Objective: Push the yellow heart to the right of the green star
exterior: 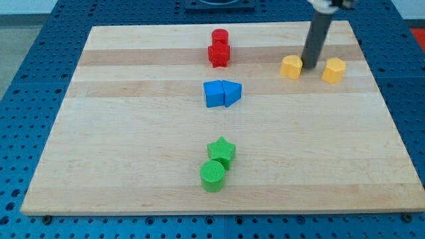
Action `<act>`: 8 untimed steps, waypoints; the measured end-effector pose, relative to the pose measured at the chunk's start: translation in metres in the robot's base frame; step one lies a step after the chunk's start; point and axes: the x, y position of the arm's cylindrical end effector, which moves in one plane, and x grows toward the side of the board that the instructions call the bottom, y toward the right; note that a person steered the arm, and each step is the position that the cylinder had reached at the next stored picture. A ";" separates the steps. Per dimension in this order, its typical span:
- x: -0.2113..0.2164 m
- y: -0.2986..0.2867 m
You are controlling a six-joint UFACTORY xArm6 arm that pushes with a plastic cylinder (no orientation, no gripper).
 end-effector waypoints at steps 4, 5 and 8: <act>0.017 -0.036; 0.023 -0.036; 0.198 -0.050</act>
